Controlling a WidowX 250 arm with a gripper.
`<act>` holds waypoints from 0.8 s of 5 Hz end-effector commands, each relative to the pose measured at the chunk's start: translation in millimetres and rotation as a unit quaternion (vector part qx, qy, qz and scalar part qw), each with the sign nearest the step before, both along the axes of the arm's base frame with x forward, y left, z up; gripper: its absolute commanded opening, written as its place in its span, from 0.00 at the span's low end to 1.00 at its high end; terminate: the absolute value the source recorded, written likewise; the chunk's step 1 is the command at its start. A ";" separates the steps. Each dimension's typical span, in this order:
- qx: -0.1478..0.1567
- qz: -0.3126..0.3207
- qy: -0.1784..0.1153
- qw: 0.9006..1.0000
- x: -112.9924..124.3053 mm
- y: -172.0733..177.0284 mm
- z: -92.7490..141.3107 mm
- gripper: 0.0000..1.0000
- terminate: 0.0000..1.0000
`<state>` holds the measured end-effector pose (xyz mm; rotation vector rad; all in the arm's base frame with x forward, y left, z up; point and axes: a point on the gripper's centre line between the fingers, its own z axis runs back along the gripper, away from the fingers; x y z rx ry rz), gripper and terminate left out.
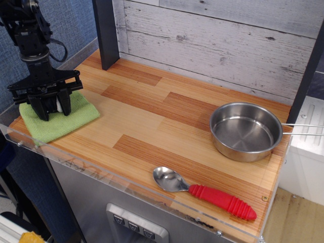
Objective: Put the sushi on the cloth.
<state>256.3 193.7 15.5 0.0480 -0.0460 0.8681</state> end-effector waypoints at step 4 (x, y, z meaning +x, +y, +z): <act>0.005 0.034 -0.030 0.999 -12.5 6.8 54.6 1.00 0.00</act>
